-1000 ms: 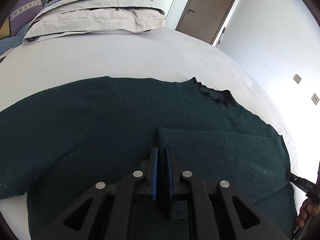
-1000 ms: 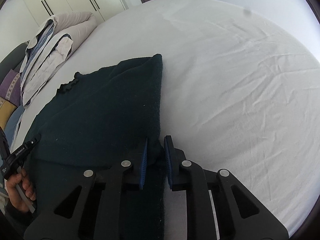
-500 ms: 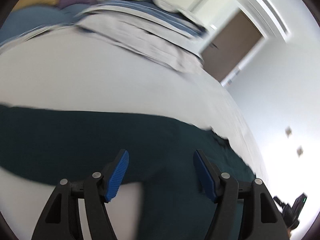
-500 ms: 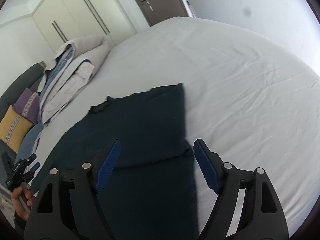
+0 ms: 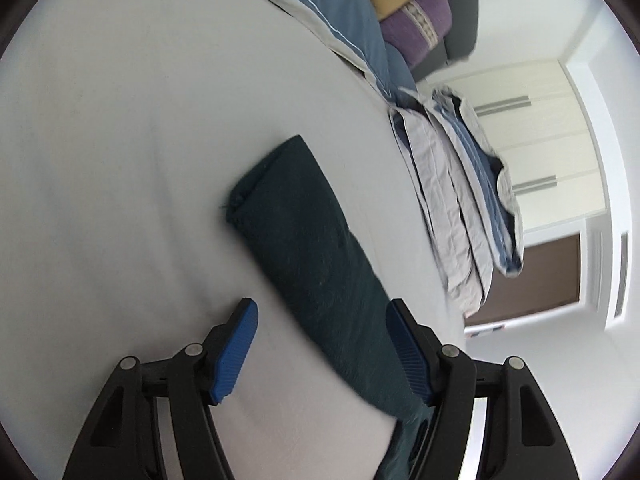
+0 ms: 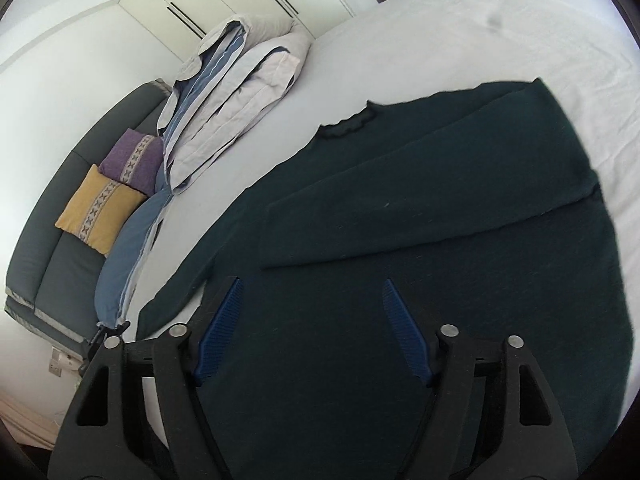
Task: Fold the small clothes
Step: 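Fold the held sleeve across the chest with the left tool and release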
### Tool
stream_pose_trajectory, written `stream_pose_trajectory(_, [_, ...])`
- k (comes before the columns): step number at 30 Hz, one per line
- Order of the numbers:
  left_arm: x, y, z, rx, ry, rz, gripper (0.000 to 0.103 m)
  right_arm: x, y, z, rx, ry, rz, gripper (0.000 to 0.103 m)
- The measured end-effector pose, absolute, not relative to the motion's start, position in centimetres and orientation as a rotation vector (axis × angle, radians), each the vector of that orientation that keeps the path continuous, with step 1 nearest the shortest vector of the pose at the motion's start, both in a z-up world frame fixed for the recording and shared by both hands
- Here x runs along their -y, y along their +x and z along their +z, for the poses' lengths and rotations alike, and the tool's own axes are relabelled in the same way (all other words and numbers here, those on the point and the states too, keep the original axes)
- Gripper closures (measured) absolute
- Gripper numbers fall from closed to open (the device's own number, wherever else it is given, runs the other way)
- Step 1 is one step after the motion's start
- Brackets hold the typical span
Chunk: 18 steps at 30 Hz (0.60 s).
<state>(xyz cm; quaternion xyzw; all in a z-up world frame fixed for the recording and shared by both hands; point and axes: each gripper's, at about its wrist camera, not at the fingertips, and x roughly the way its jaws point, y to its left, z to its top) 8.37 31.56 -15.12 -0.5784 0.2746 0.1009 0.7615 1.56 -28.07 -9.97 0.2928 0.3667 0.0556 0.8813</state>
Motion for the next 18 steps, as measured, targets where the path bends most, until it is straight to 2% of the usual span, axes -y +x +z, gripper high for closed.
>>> stream_pose_trajectory(2, [-32.1, 9.3, -15.6, -0.565, -1.291, 0.236, 0.035, 27.0, 1.4, -10.0, -0.759, 0.614, 0.118, 0.039])
stream_pose_trajectory(5, [-33.7, 11.1, -16.7, -0.542, -1.310, 0.291, 0.056, 26.3, 1.0, -9.8, -0.754, 0.616, 0.118, 0.039])
stream_pose_trajectory(7, [-34.6, 12.2, -17.5, -0.581, -1.319, 0.314, 0.094, 26.9, 0.4, -9.6, -0.749, 0.625, 0.116, 0.040])
stream_pose_trajectory(10, [-34.5, 13.2, -17.0, -0.624, -1.298, 0.328, 0.095, 28.2, -0.4, -9.8, -0.744, 0.643, 0.102, 0.045])
stream_pose_trajectory(12, [-32.8, 14.0, -14.4, -0.621, -1.171, 0.302, 0.095, 28.9, -1.0, -10.1, -0.741, 0.656, 0.094, 0.047])
stream_pose_trajectory(18, [-20.8, 19.2, -5.7, -0.637, -0.780, 0.074, 0.094, 31.2, -1.8, -10.9, -0.723, 0.689, 0.075, 0.051])
